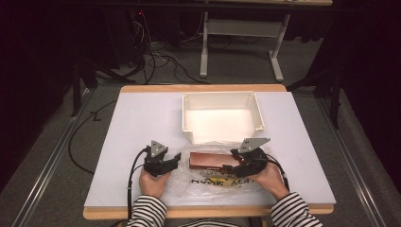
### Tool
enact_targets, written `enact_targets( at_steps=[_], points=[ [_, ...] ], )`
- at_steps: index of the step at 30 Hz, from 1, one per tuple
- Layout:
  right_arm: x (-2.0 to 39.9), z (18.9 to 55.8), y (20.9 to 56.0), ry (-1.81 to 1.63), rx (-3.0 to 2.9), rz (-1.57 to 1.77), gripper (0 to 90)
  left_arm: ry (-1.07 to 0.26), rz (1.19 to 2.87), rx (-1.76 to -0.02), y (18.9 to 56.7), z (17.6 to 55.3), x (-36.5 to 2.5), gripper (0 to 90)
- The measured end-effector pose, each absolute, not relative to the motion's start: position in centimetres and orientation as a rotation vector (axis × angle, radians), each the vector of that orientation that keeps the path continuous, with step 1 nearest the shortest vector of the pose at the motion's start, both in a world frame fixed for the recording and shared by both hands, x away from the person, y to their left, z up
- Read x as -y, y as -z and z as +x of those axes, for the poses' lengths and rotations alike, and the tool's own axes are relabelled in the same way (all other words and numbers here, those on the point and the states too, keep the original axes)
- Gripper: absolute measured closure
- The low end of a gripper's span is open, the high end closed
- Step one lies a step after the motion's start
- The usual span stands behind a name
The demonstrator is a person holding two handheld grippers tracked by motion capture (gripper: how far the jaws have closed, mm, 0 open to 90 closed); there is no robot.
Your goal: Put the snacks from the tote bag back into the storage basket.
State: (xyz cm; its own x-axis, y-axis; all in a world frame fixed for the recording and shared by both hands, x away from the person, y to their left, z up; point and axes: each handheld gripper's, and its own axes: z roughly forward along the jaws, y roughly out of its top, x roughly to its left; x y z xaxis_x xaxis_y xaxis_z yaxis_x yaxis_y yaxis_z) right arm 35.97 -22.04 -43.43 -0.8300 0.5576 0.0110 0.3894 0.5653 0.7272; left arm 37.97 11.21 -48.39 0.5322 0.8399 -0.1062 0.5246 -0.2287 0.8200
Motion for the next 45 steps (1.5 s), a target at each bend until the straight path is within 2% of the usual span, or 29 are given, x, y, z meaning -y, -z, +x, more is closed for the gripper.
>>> enact_targets(
  at_steps=[10, 27, 45],
  points=[
    [22.1, 35.1, 43.5, -1.098, -2.588, 0.725, 36.1, -0.457, 1.898, -1.116, 48.4, 38.0, -11.2, 38.6],
    [22.0, 35.6, 44.9, -1.083, -2.651, 0.738, 36.2, -0.445, 1.899, -1.114, 48.4, 38.0, -11.3, 38.4],
    [21.9, 35.0, 45.0, -1.049, -2.667, 0.646, 42.5, -0.442, 1.903, -1.111, 48.4, 38.0, -11.2, 38.6]
  ],
)
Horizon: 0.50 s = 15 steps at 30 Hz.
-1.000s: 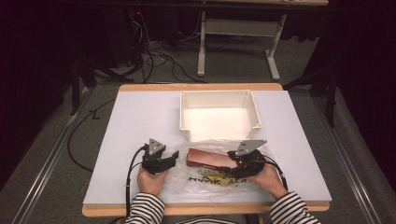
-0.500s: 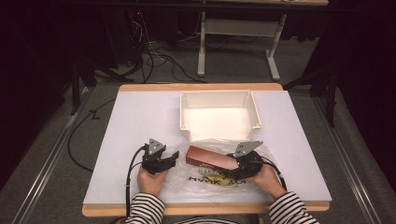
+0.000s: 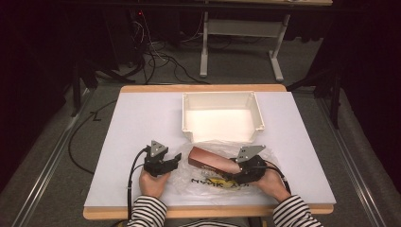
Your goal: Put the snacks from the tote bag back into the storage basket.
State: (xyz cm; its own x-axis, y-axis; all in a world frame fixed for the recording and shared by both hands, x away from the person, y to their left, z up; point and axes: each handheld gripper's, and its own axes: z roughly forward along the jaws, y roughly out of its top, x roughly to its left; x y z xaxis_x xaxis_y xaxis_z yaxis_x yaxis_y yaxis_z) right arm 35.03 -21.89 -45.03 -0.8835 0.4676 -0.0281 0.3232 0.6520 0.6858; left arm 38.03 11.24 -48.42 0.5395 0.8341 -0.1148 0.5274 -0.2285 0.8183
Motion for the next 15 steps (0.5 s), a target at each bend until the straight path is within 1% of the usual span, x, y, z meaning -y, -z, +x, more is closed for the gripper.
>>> enact_targets(
  at_steps=[15],
  points=[
    [22.8, 34.8, 43.9, -1.119, -2.627, 0.68, 42.6, -0.442, 1.907, -1.115, 48.4, 38.1, -11.2, 38.4]
  ],
)
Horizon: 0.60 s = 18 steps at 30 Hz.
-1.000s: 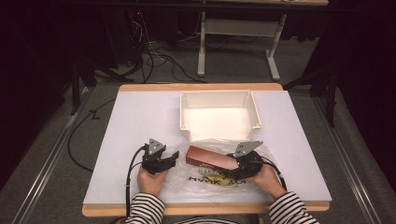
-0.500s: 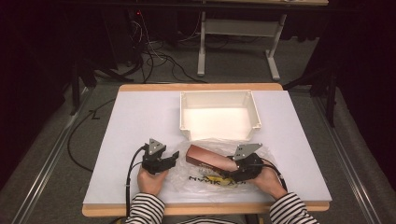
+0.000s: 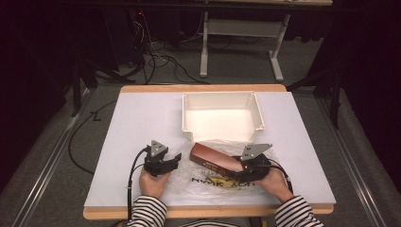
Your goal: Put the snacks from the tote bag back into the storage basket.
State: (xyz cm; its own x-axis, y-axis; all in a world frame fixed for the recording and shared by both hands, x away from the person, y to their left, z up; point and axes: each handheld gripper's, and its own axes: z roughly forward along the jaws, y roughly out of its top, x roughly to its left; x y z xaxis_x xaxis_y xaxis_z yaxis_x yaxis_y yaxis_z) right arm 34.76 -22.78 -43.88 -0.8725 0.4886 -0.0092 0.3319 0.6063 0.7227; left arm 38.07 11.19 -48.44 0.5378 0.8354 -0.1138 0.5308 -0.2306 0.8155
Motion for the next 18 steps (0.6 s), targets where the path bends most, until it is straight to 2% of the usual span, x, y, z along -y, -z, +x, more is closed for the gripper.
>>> enact_targets(
  at_steps=[18],
  points=[
    [23.4, 34.7, 42.7, -1.186, -2.593, 0.705, 42.5, -0.44, 1.909, -1.116, 48.4, 38.1, -11.2, 39.0]
  ],
)
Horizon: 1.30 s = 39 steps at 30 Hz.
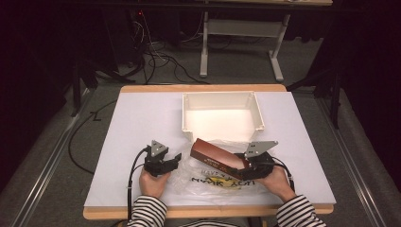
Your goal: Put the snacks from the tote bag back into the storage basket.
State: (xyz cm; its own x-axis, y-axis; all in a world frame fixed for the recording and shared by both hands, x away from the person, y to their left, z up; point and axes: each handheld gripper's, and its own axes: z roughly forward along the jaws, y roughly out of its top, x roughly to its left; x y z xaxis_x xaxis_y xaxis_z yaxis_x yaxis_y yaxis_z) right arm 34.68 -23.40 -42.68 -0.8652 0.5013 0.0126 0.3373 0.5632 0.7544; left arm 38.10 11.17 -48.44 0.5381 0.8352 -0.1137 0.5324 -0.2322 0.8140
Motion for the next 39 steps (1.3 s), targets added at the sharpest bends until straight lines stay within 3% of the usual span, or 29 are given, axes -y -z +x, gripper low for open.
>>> enact_targets(
  at_steps=[39],
  points=[
    [25.7, 35.8, 40.3, -1.204, -2.525, 0.866, 42.7, -0.44, 1.902, -1.117, 48.4, 38.1, -11.2, 38.4]
  ],
)
